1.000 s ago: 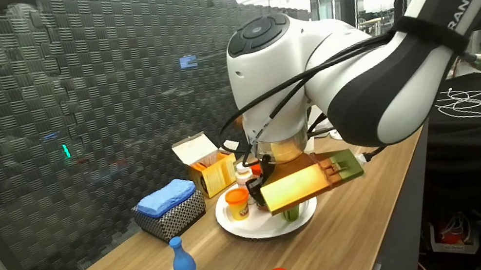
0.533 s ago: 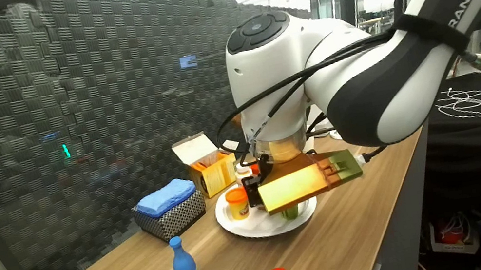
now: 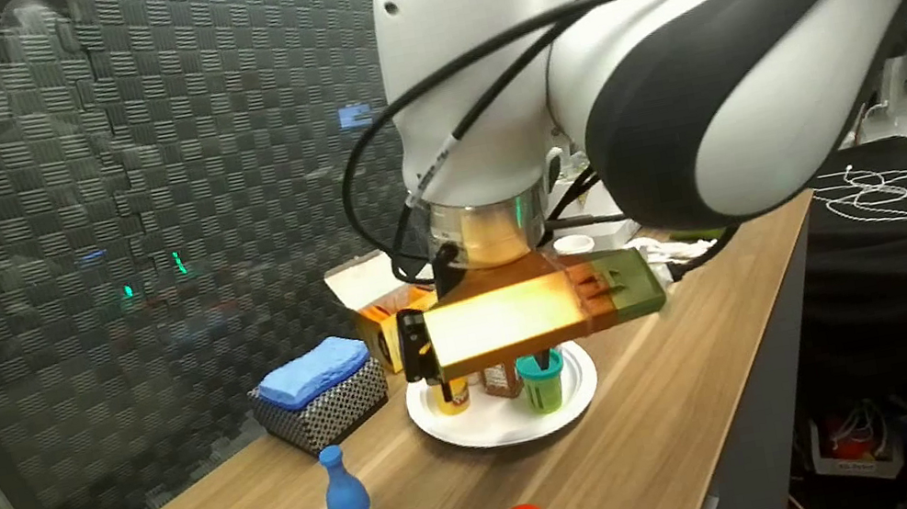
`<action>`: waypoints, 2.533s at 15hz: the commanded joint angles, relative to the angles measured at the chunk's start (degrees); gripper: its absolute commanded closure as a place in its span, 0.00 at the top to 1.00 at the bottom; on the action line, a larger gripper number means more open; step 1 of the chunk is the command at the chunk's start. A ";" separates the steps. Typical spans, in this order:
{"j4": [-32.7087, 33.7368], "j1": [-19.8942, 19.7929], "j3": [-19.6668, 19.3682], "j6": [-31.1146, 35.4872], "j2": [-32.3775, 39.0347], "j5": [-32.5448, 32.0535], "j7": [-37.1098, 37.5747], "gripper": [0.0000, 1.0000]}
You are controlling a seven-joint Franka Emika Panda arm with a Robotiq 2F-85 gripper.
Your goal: Pick up all the objects surrounding the white plate and arrange them on the plate
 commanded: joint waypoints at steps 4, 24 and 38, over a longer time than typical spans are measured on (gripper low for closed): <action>8.68 0.11 2.83 -4.95 0.96 20.70 -11.39 1.00; 36.51 7.35 0.08 -23.50 18.97 27.74 -10.01 1.00; 38.50 7.98 0.16 -23.83 21.65 28.36 -10.65 0.83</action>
